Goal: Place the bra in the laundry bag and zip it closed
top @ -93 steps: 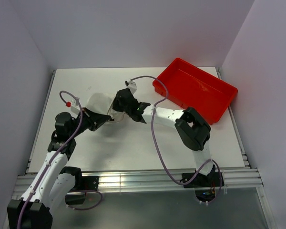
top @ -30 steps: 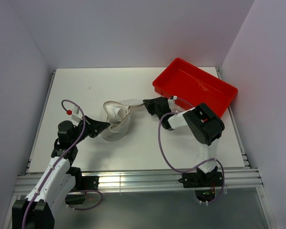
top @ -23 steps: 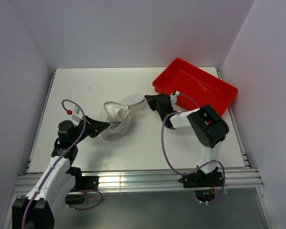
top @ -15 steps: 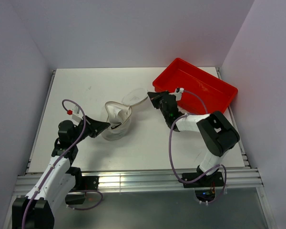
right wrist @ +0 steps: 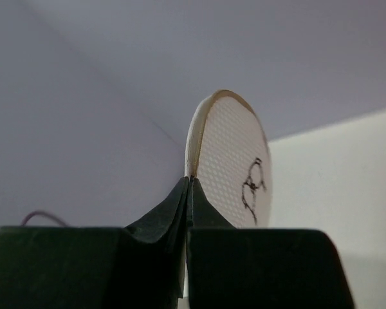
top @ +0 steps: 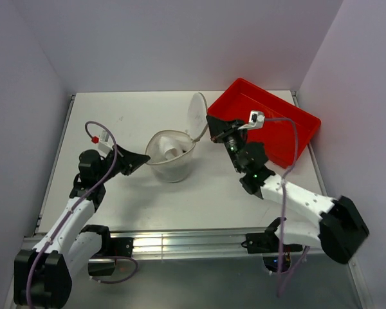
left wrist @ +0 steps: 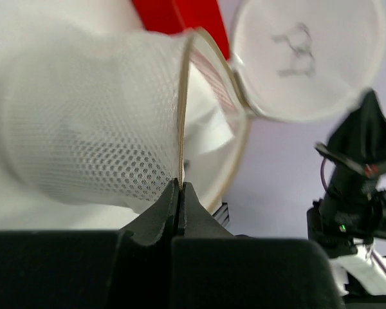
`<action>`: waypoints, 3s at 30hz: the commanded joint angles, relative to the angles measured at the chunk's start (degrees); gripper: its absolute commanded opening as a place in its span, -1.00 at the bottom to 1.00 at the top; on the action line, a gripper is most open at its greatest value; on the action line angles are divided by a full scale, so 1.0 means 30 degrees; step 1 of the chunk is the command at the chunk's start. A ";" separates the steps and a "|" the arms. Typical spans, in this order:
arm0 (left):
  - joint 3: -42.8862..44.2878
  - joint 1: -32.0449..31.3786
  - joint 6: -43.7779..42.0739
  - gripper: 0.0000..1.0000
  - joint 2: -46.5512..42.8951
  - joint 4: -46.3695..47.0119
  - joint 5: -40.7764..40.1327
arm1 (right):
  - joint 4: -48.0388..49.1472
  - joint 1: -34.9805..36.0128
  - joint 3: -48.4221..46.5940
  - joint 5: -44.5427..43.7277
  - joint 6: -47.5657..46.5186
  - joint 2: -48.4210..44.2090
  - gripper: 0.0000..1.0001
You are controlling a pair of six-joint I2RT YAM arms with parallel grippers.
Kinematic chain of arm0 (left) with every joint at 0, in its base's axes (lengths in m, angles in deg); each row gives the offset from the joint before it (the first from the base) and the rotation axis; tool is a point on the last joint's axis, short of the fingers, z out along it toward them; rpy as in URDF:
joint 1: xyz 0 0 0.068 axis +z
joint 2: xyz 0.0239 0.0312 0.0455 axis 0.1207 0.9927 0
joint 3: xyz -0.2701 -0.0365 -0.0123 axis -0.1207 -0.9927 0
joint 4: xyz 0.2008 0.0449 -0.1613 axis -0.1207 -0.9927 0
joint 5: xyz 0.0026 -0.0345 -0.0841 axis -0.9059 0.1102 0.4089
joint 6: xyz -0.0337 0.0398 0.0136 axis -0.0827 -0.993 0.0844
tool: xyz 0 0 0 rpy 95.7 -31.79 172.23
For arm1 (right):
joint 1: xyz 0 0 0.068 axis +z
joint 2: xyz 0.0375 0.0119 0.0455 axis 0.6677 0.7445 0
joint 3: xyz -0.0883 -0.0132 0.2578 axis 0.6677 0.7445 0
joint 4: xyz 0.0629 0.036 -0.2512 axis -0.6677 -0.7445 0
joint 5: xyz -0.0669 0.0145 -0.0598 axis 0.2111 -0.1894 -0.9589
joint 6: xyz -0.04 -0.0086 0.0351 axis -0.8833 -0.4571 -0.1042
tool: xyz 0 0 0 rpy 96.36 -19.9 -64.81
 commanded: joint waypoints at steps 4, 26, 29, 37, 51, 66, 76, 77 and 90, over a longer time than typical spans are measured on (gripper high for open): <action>0.3168 -0.0491 0.0101 -0.99 0.1165 0.1720 0.0600 | -0.2753 0.3390 -0.1309 0.1580 -0.9325 -0.4333 -1.00; 0.0886 -0.0550 0.0071 -1.00 0.4918 0.5031 0.0895 | -1.5593 0.8875 -0.8291 0.1058 -0.7404 0.2409 0.70; 0.0797 -0.0258 0.0100 -0.93 0.4801 0.4826 0.0981 | -1.4542 0.7707 -0.6391 0.1495 -0.5910 0.0012 0.70; 0.1352 0.0212 -0.1480 -0.29 0.2928 0.1172 -0.0422 | -1.2695 0.4250 0.0084 0.0971 0.0795 -0.2895 0.51; 0.5069 0.0067 -0.7302 0.41 -0.1554 -0.8352 -0.5634 | -0.7098 0.3951 0.2966 0.1088 0.6874 0.0294 0.74; 1.6756 -0.7843 -1.1618 0.12 0.9863 -1.3952 -1.1321 | -0.8006 0.4068 0.3491 0.0178 0.4092 -0.0964 -0.21; 2.1098 -0.8957 -1.3698 0.29 1.6191 -1.7469 -1.0973 | -0.6923 0.4127 0.4195 0.0998 0.3386 -0.1492 -0.17; 2.1302 -0.8929 -1.3873 0.28 1.6458 -1.7557 -1.0798 | -0.6806 0.4127 0.4253 0.1173 0.3357 -0.1434 -0.17; 2.1014 -0.8929 -1.3115 -0.99 1.6289 -1.6009 -1.0417 | -0.6365 0.4127 0.4840 0.1320 0.3385 -0.1961 0.17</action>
